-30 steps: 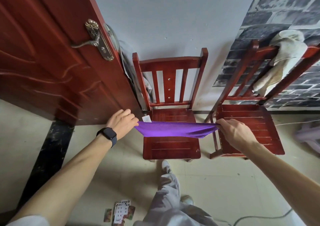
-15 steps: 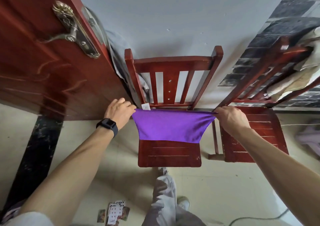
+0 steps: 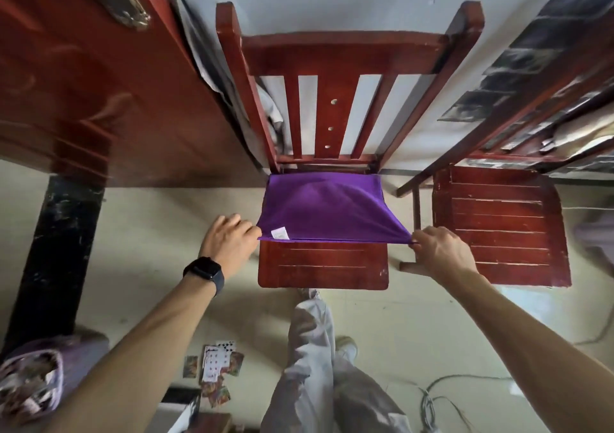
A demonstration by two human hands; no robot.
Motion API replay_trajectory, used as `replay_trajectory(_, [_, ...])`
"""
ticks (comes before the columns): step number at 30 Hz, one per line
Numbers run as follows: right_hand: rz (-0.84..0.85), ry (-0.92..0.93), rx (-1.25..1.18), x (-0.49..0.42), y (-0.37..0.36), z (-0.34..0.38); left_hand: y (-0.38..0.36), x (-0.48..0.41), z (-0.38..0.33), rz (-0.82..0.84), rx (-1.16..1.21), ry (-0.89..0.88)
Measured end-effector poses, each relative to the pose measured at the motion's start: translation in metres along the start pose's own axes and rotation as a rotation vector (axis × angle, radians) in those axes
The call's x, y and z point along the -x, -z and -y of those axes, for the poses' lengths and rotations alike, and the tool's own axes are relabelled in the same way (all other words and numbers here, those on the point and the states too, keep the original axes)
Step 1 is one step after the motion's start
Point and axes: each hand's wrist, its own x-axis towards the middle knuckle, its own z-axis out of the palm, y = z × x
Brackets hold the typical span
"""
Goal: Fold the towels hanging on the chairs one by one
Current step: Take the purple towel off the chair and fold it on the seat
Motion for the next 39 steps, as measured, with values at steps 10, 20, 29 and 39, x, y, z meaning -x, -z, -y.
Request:
replay_trajectory(10, [0.332, -0.071, -0.094, 0.043, -0.151, 0.009, -0.109, 0.083, -0.066, 0.445, 0.137, 0.139])
replay_trajectory(20, [0.356, -0.436, -0.911, -0.052, -0.129, -0.025, -0.136, -0.015, -0.016, 0.433, 1.364, 1.026])
replay_trajectory(29, [0.077, -0.596, -1.175, -0.159, -0.150, -0.001, -0.196, -0.108, 0.005, 0.283, 1.585, 1.235])
replay_trajectory(39, [-0.042, -0.657, -0.945, -0.205, -0.186, 0.007, -0.240, -0.120, 0.011, 0.230, 1.205, 1.226])
